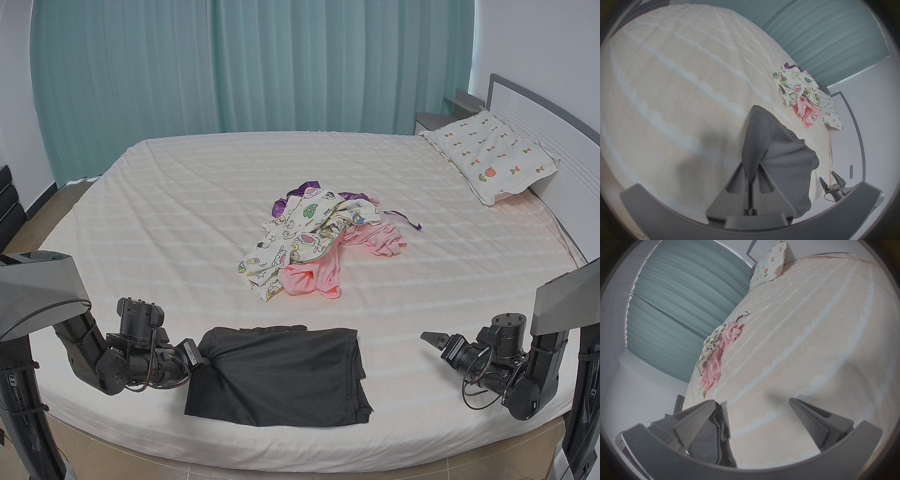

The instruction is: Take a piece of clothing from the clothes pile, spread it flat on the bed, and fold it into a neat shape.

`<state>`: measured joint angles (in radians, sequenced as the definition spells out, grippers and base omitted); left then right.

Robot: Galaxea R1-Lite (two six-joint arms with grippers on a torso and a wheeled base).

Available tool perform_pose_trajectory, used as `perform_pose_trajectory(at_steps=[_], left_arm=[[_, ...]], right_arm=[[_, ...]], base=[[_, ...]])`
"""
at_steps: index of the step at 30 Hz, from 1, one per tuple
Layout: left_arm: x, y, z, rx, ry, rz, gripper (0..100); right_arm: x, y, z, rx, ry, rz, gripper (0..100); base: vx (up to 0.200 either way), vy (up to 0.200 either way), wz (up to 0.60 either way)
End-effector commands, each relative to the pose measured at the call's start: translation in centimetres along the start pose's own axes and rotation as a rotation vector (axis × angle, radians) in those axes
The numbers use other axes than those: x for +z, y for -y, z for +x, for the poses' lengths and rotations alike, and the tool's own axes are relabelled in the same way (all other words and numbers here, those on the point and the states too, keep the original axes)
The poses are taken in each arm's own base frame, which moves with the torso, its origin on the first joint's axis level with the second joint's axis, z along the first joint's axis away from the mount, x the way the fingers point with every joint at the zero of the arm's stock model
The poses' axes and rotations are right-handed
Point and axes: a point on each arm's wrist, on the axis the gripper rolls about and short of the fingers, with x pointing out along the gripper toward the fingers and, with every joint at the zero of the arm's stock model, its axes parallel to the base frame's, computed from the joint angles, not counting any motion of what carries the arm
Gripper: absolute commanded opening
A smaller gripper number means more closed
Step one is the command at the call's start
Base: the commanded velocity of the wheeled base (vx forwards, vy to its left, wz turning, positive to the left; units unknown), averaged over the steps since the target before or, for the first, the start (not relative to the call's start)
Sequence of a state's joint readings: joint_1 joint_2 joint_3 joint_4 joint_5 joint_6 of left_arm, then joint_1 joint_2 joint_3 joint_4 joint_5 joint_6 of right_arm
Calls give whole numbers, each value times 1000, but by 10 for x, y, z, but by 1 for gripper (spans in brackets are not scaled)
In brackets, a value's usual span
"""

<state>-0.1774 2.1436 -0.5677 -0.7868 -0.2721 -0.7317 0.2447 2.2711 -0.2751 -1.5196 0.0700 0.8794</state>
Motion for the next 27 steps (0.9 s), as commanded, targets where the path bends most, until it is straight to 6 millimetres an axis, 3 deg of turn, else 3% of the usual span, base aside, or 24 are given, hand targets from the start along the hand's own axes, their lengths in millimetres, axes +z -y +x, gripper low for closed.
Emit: perform_pose_trajectory(at_steps=[1, 13, 14, 20, 26, 27], left_arm=[[1, -1, -1, 1, 5, -1, 0], [-1, -2, 0, 1, -9, -9, 0], [-2, -2, 0, 2, -10, -9, 100], [-3, -4, -6, -14, -3, -9, 100], [10, -2, -33, -60, 50, -18, 100], [9, -4, -45, -102, 31, -20, 100]], right_arm=[[0, 0, 0, 1, 0, -1, 100], [-2, -3, -1, 9, -3, -6, 100], [-2, -3, -1, 8, -4, -6, 100], [-4, -4, -2, 10, -12, -10, 100], [-6, -4, -2, 8, -17, -11, 100], [-6, -3, -3, 4, -21, -11, 100]], base=[[0, 0, 0], [0, 0, 0], [0, 0, 0], [0, 0, 0], [0, 0, 0], [0, 0, 0]])
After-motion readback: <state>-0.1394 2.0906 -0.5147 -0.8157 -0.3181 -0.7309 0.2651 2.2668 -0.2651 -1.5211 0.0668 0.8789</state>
